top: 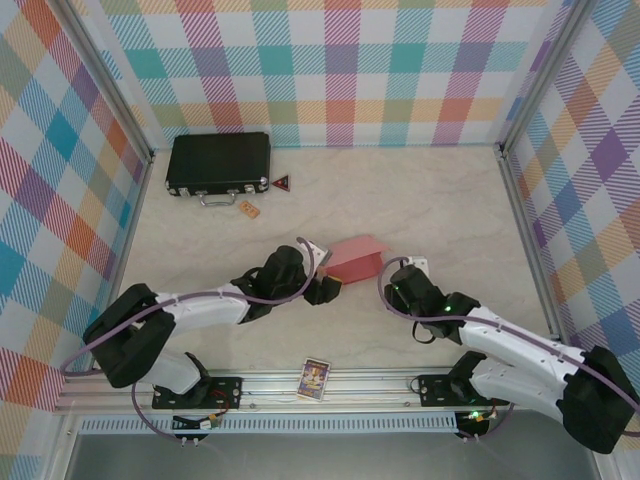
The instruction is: Fold the paper box
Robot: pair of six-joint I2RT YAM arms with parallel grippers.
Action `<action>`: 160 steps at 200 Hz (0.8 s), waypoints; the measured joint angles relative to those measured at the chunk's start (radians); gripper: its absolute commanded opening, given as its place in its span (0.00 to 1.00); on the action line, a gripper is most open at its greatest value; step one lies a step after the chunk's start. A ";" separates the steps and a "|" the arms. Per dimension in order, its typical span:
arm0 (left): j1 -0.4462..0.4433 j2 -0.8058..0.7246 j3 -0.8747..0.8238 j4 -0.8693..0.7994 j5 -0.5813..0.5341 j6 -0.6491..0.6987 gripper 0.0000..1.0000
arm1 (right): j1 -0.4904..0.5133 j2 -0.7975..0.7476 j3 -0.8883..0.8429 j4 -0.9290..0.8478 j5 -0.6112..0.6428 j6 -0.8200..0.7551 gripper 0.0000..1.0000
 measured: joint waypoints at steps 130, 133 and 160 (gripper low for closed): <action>0.001 -0.341 0.029 -0.262 0.064 0.040 0.90 | -0.228 -0.031 0.196 -0.050 -0.165 -0.199 0.55; 0.001 -0.341 0.033 -0.267 0.051 0.032 0.90 | -0.239 -0.027 0.203 -0.051 -0.173 -0.204 0.55; 0.018 -0.320 0.108 -0.341 -0.075 -0.075 0.89 | -0.340 0.042 0.307 -0.058 -0.256 -0.257 0.55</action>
